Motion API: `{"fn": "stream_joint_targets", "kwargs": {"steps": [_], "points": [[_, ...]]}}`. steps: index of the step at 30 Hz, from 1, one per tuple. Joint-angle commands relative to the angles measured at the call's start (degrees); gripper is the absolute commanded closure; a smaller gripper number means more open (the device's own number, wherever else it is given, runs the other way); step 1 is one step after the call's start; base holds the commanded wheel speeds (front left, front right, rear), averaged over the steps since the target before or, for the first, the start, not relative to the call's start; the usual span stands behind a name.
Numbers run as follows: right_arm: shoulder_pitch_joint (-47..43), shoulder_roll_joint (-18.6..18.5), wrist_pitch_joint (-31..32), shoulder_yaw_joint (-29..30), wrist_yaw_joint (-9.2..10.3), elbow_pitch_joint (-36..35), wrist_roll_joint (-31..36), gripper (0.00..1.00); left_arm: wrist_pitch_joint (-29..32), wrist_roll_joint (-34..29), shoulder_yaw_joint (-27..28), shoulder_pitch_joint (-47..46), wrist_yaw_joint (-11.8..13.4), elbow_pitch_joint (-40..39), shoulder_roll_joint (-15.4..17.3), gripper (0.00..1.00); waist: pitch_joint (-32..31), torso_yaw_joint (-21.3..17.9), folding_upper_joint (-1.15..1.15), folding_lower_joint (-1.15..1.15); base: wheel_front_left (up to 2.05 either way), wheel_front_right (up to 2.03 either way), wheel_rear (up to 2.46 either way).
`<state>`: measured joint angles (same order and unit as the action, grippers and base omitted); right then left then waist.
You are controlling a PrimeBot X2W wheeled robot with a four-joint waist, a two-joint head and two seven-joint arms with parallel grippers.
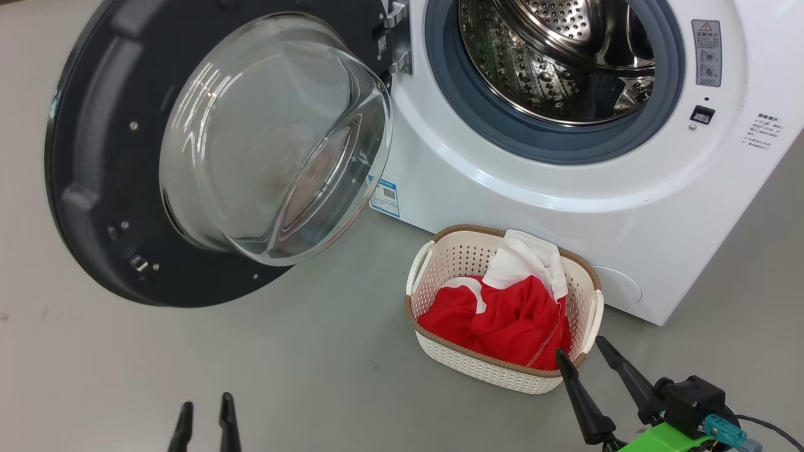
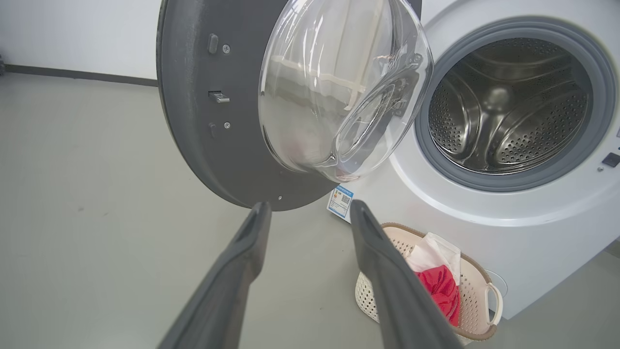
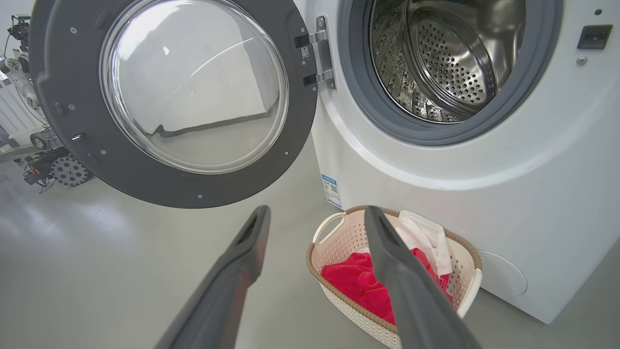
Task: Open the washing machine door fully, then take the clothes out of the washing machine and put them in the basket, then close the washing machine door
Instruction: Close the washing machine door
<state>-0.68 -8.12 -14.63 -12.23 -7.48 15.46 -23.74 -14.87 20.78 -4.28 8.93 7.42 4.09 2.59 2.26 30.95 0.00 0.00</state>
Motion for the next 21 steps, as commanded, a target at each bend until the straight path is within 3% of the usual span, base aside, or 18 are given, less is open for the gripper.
{"fn": "stream_joint_targets", "kwargs": {"steps": [1, 6, 13, 17, 21], "points": [[2.1, -0.4, -0.4, -1.2, -0.01, -1.3, -0.2, 0.00, -0.1, 0.6, 1.9, -1.2, -0.6, -1.7, 0.3, 1.00, -0.1, -0.1, 0.00, 0.00, 0.00, 0.00, 0.00], [1.4, 0.3, -0.4, -0.5, -0.01, -1.7, 0.2, 0.00, -0.1, 1.4, 4.7, -3.6, -2.8, -4.0, 0.3, 1.00, -0.5, -0.4, 0.00, 0.00, 0.00, 0.00, 0.00], [0.4, 0.6, -0.4, -0.2, -0.01, -2.6, 1.0, 0.00, -0.1, -5.1, 14.6, -14.1, -9.1, -8.9, 0.6, 1.00, -0.6, -0.6, 0.00, 0.00, 0.00, 0.00, 0.00], [-0.3, 0.6, -0.4, 0.3, -0.01, -2.7, 1.2, 0.00, -0.1, -6.0, 19.1, -22.6, -12.6, -9.5, 3.0, 1.00, -0.8, -0.8, 0.00, 0.00, 0.00, 0.00, 0.00], [-1.1, 0.6, -0.4, 1.1, -0.01, -3.1, 1.6, 0.00, -0.1, -4.2, 21.2, -31.4, -14.2, -7.2, 7.1, 1.00, -1.0, -1.2, 0.00, 0.00, 0.00, 0.00, 0.00]]}}
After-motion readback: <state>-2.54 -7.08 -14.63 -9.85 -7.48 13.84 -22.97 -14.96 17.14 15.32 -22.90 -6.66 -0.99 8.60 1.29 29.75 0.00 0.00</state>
